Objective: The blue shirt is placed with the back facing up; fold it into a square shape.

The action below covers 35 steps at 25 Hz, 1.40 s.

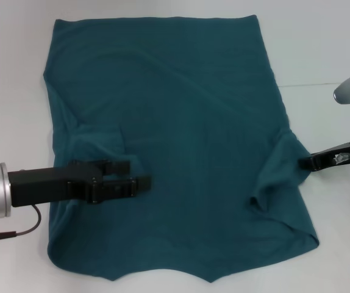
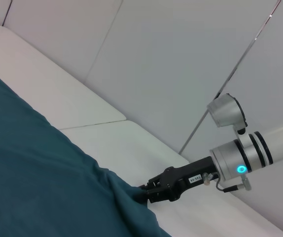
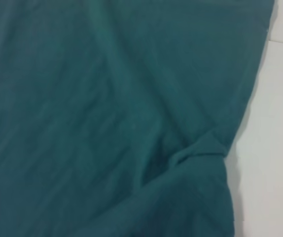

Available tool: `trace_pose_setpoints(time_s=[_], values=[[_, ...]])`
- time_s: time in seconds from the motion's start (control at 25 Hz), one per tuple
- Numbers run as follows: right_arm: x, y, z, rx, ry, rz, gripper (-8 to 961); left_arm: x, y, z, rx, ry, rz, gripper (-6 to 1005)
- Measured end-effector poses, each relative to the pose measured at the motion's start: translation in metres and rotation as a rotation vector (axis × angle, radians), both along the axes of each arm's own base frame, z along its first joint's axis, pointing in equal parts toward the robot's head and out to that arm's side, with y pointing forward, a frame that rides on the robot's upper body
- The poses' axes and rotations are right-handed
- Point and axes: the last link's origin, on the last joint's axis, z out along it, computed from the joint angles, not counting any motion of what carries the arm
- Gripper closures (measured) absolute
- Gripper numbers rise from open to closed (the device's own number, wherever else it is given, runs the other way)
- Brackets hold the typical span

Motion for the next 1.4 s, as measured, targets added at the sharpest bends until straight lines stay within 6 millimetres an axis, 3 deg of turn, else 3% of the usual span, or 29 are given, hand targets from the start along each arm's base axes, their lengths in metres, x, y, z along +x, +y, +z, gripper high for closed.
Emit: trace_pose_setpoints(time_s=[0.16, 0.48, 0.84, 1.0, 1.4], values=[[-0.003, 0.001, 0.002, 0.005, 0.0, 0.012, 690, 0.0, 0.0, 0.0, -0.001, 0.001, 0.001, 200], [-0.015, 0.005, 0.017, 0.055, -0.003, 0.05, 883, 0.0, 0.0, -0.001, -0.002, 0.001, 0.001, 200], [-0.047, 0.014, 0.028, 0.06, 0.002, 0.122, 898, 0.0, 0.0, 0.0, -0.001, -0.001, 0.003, 199], [-0.064, 0.021, 0.02, 0.041, 0.005, 0.139, 898, 0.0, 0.0, 0.0, 0.0, 0.0, 0.002, 199], [-0.082, 0.031, -0.003, -0.008, 0.004, 0.128, 852, -0.003, -0.002, -0.002, -0.006, 0.004, 0.007, 199]])
